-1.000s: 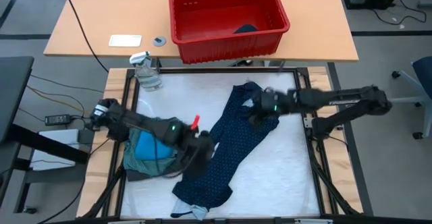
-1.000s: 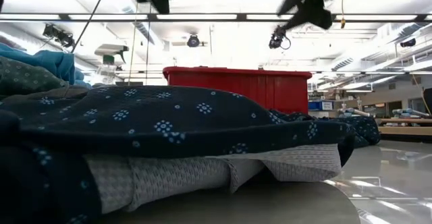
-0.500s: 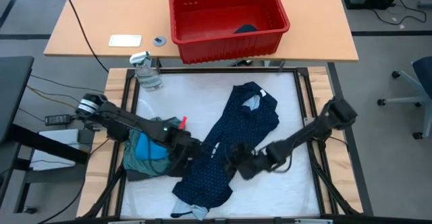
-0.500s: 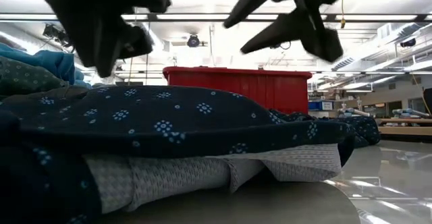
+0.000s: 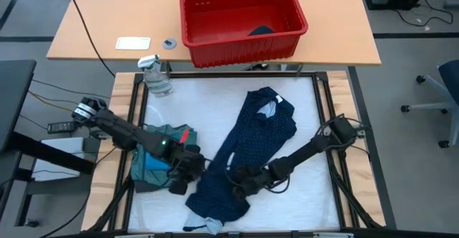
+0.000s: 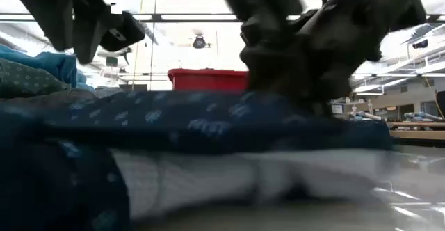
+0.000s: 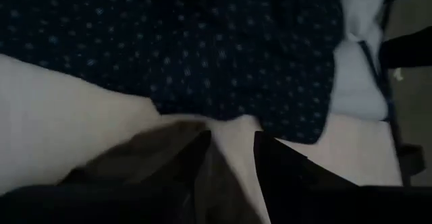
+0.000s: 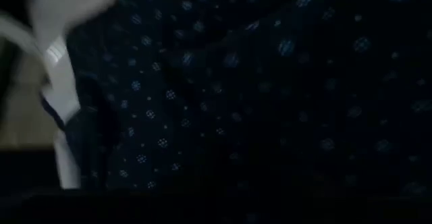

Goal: Fold laundry
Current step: Fold the blue shirt

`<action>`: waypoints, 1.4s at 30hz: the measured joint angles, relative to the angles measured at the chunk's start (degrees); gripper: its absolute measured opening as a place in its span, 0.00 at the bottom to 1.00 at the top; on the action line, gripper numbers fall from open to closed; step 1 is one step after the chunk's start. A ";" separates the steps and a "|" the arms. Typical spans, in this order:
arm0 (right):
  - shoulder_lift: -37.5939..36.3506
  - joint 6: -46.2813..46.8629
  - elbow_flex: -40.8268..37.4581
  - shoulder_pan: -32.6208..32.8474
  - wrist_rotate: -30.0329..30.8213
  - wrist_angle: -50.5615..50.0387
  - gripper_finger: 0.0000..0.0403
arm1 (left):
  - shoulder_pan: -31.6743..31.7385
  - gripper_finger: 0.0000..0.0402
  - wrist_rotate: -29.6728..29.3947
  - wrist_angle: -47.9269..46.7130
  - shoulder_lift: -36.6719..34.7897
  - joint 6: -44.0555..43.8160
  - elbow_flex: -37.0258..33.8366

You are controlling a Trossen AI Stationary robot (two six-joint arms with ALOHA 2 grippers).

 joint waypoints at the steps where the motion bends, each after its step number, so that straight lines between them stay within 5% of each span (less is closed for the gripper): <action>1: -0.76 0.01 0.00 0.56 -1.79 -2.65 0.21 | -0.48 0.29 0.00 1.21 0.00 -0.15 0.00; 5: -6.63 -0.46 -0.36 4.03 -6.01 -15.18 0.13 | -2.55 0.29 -2.20 7.89 0.30 -0.74 0.00; 9: -14.34 -0.34 -0.36 6.53 -1.99 -22.55 0.11 | -4.18 0.30 -9.79 16.15 2.07 3.77 0.00; 17: -24.05 -7.20 -0.20 9.39 6.02 -17.41 0.28 | -4.90 0.50 -9.17 24.07 8.26 14.97 0.00; 22: -19.91 -14.25 -0.28 14.49 8.11 -9.43 0.44 | -8.23 0.62 -5.02 22.69 11.88 30.53 0.00; 27: -13.86 -11.51 0.18 17.05 5.13 -9.60 0.57 | -10.70 0.67 -8.15 25.81 15.71 37.96 0.00; 36: -1.31 -22.68 20.65 17.96 9.65 -32.75 0.58 | -12.05 0.67 -11.86 34.90 19.36 40.40 0.00; 42: 7.35 -26.19 27.63 17.96 9.12 -33.70 0.58 | -12.65 0.67 -11.66 39.11 23.53 47.82 0.02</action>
